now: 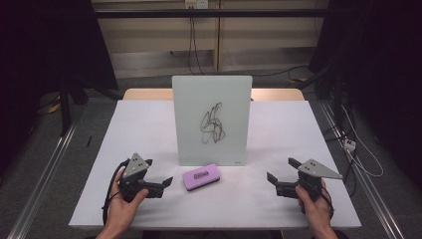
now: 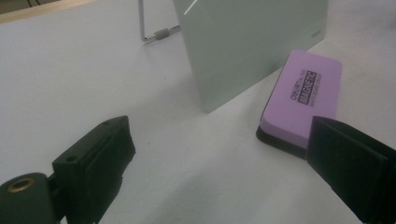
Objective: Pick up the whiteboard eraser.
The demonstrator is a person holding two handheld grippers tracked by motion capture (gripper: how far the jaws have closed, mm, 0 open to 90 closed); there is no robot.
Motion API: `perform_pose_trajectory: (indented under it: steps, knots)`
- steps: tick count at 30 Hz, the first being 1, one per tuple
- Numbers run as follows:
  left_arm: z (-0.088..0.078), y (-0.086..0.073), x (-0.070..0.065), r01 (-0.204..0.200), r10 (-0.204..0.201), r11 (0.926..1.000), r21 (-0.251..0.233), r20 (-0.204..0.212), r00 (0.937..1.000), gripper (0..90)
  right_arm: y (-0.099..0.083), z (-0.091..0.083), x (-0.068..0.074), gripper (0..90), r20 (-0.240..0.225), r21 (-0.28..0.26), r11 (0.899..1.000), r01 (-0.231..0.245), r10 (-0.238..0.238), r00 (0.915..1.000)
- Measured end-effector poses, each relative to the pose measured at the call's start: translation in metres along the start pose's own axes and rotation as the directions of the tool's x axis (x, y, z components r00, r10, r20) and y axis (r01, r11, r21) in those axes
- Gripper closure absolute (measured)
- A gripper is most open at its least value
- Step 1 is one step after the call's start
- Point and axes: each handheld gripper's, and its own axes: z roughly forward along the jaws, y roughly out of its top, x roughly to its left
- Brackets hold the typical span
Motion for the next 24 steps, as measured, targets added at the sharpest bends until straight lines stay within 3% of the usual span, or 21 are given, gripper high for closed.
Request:
perform_pose_trajectory:
  steps: [6, 9, 14, 18, 21, 24]
  knots:
    - [0.006, 0.007, -0.001, -0.015, 0.014, 0.9996, 0.025, 0.039, 0.9991, 8.7, 0.0, 0.002, 0.001, 5.6, -0.003, 0.006, 1.0, 0.003, -0.003, 1.0]
    - [0.006, 0.014, -0.001, -0.029, 0.023, 0.9954, 0.091, 0.063, 0.9977, 10.1, 0.0, 0.002, 0.001, 5.6, -0.005, 0.006, 1.0, 0.003, -0.003, 1.0]
    - [0.003, 0.023, -0.004, -0.025, 0.017, 0.9954, 0.092, 0.087, 0.9961, 6.4, 0.0, 0.002, 0.0, 5.7, -0.004, 0.007, 1.0, 0.004, -0.004, 1.0]
    - [0.009, 0.03, -0.006, -0.017, 0.001, 0.9936, 0.111, 0.145, 0.9894, 6.3, 0.0, 0.003, 0.001, 5.7, -0.006, 0.009, 1.0, 0.004, -0.004, 1.0]
    - [0.018, 0.036, -0.01, -0.034, 0.013, 0.9917, 0.124, 0.169, 0.9855, 6.3, 0.0, 0.003, 0.001, 5.7, -0.008, 0.009, 1.0, 0.006, -0.006, 0.9999]
    - [0.026, 0.042, -0.012, -0.057, 0.024, 0.9869, 0.151, 0.214, 0.9765, 7.3, 0.0, 0.003, 0.001, 5.7, -0.011, 0.009, 1.0, 0.008, -0.008, 0.9999]
